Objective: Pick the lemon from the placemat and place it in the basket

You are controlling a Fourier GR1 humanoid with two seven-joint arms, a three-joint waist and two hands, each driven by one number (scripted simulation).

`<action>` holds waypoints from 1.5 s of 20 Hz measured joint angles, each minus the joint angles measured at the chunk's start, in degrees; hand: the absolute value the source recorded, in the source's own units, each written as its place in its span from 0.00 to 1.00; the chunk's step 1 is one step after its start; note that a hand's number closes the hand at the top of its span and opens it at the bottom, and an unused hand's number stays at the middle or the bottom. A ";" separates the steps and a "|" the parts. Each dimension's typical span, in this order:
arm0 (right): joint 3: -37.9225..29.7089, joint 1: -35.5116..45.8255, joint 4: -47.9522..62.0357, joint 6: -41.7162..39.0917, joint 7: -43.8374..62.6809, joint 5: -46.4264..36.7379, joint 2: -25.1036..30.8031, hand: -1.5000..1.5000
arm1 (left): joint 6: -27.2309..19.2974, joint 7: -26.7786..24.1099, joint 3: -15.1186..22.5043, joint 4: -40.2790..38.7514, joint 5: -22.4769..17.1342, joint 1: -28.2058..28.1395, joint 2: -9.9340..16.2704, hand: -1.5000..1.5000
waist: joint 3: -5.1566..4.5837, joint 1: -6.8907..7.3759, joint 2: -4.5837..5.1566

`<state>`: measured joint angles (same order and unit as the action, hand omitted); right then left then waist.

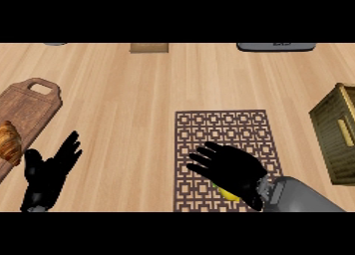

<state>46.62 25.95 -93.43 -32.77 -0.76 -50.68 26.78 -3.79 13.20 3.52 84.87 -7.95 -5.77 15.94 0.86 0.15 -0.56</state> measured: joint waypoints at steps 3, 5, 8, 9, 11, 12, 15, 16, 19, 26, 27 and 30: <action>0.15 -1.17 1.21 1.81 -1.74 -1.41 0.21 0.00 | 0.52 -0.27 -0.68 0.21 -0.38 -0.23 0.12 0.50 | -0.04 -0.01 0.02; 0.16 -1.36 2.05 2.36 -2.16 -2.32 -0.42 0.00 | 0.00 -0.54 -0.16 0.04 0.30 -0.20 -0.80 0.50 | 0.01 -0.01 0.00; -0.05 -1.46 4.70 4.13 -3.58 -3.63 -1.37 1.00 | 0.52 -0.72 -0.48 0.15 0.27 -0.27 -0.70 0.50 | 0.01 0.11 0.02; 0.29 -1.54 4.52 4.16 -3.81 -4.16 -1.56 1.00 | 1.08 -0.32 -1.04 -0.52 -0.07 0.21 -0.20 0.50 | 0.02 0.04 0.02; 1.11 -1.47 4.83 5.57 -5.02 -5.71 -1.78 1.00 | 1.42 -0.32 -1.19 0.06 -0.29 -0.10 -0.24 0.50 | -0.02 0.11 -0.01; 1.10 -1.07 4.87 6.26 -5.96 -6.44 -1.53 1.00 | 1.06 -0.32 -1.01 -0.22 0.23 0.11 -0.54 0.50 | 0.00 0.10 0.00; 1.55 -0.89 6.00 9.69 -8.62 -8.72 -1.26 1.00 | 1.04 0.12 -1.01 0.91 0.42 -0.38 -0.57 0.50 | -0.10 0.18 -0.04; 1.81 -1.09 5.53 9.98 -8.76 -9.49 -1.16 1.00 | 0.96 -0.17 -1.19 0.46 0.54 -0.30 -0.71 0.50 | -0.11 0.09 -0.06; 1.86 -0.44 6.98 10.98 -9.93 -11.05 -2.06 1.00 | 1.58 -0.81 -1.20 0.35 0.58 -0.44 -0.84 0.50 | -0.11 0.13 -0.05; -9.23 -12.01 2.49 10.62 8.29 -8.53 -3.24 1.00 | 0.32 0.25 -3.63 2.29 -0.27 -4.97 -0.24 0.50 | -0.01 -5.06 -1.09; -10.82 -14.18 1.06 10.79 11.01 -8.23 -3.08 1.00 | 0.02 0.29 -3.94 2.72 -0.28 -5.68 -0.20 0.50 | -0.01 -5.73 -1.21; -14.26 -19.90 -6.39 11.54 18.56 -7.93 -3.34 1.00 | -0.20 0.00 -4.42 3.58 -0.42 -6.86 -0.20 0.50 | -0.07 -6.53 -1.37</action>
<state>32.36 6.05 -99.83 -21.22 17.80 -58.61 23.43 -3.99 13.20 -0.90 88.45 -8.38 -12.63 15.74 0.79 -6.39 -1.93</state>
